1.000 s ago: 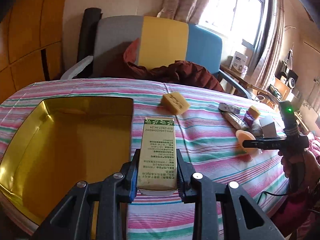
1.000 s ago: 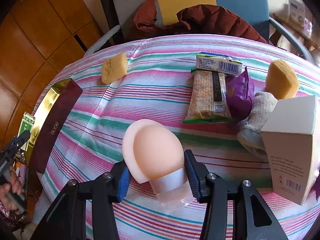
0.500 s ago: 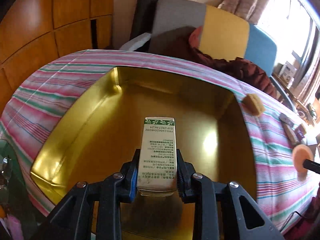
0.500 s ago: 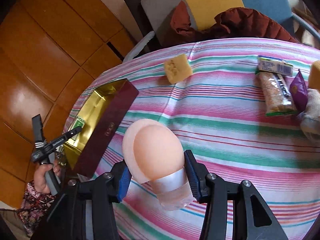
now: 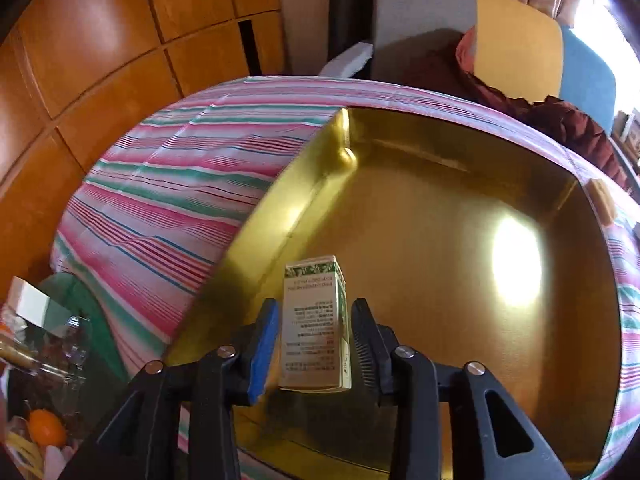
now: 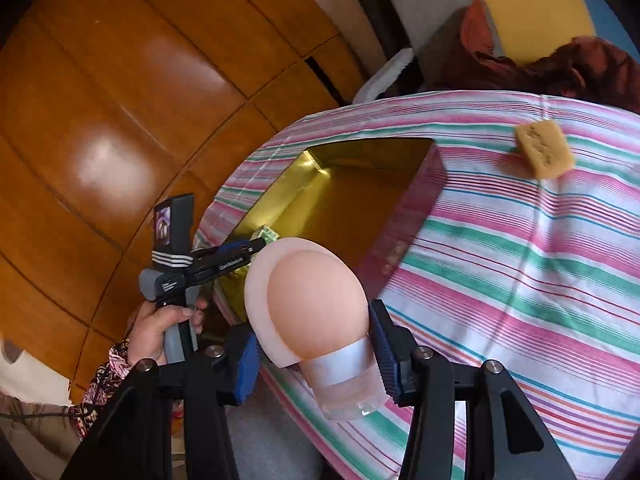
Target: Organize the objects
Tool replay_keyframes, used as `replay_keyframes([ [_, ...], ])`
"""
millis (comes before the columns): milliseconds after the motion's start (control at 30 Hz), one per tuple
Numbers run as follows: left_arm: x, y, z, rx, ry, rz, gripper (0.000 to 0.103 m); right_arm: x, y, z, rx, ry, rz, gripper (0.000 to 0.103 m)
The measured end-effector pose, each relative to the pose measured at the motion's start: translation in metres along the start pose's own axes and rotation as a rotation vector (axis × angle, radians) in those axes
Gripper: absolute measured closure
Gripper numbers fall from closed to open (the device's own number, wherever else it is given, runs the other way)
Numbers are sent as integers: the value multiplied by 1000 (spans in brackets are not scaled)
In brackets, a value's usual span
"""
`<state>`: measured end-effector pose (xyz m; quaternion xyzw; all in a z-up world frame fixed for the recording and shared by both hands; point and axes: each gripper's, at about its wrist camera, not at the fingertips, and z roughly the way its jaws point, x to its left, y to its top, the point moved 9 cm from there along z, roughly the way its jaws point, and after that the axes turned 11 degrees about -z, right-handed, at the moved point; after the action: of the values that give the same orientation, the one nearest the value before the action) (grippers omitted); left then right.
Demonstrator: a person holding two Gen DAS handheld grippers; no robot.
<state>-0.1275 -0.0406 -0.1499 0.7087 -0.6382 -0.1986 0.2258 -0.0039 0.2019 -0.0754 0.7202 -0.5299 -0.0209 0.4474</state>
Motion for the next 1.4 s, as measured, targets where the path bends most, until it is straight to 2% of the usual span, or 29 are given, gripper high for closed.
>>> replay_keyframes([
  [100,9,7,-9,-25,2,-30,62,17,4,15,14,29,-14,53],
  [167,17,15,-18,-48,-55,-103,62,26,5,27,29,33,-22,53],
  [300,33,27,-40,-89,-214,-320,61,35,10,49,51,47,-28,53],
  [367,37,29,-48,-108,-259,-390,60,38,12,62,66,41,-36,53],
  [533,30,25,-76,-159,-303,-438,60,38,16,99,120,12,-17,53],
  [767,30,10,-91,-179,-318,-481,60,25,38,143,214,-113,-46,53],
  [900,39,2,-87,-187,-289,-510,60,18,61,169,260,-177,-93,53],
  [1100,51,-2,-78,-159,-289,-553,60,-2,97,218,301,-242,-58,53],
  [1267,58,-5,-73,-149,-291,-572,60,-13,122,249,288,-324,-70,52],
  [1400,59,-7,-66,-129,-297,-583,60,-23,140,262,228,-374,-61,49],
])
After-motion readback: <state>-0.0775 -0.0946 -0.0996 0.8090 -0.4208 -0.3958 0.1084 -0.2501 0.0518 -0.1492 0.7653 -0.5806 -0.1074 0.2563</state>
